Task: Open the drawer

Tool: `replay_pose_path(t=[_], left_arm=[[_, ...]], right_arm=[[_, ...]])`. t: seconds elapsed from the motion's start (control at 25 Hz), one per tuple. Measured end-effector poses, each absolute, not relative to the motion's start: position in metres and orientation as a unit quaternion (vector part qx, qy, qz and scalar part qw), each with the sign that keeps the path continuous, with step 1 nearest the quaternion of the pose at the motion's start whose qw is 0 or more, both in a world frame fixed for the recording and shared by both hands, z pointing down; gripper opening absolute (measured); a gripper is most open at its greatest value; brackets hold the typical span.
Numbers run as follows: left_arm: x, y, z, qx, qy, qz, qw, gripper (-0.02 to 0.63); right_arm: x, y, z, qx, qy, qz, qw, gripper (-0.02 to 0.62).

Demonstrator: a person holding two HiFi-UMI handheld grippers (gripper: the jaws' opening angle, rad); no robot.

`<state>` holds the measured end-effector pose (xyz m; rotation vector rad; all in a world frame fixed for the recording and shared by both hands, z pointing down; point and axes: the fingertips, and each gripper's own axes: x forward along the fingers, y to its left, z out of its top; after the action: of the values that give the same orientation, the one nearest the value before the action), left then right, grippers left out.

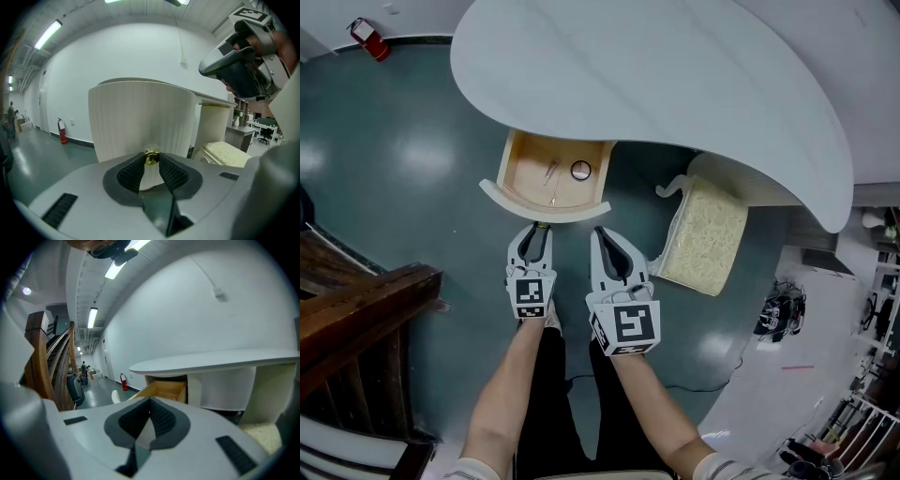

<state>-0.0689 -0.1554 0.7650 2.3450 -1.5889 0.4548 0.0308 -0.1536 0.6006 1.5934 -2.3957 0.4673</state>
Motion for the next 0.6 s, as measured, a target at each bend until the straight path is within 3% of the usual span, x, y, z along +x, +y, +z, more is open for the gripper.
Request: replay_pose_path(t=[0.6], left_arm=[[-0.073, -0.138, 0.768, 0.805, -0.549, 0.167, 0.147, 0.104]], right_arm=[[0.023, -0.141, 0.599, 0.542, -0.815, 0.169, 0.116, 0.014]])
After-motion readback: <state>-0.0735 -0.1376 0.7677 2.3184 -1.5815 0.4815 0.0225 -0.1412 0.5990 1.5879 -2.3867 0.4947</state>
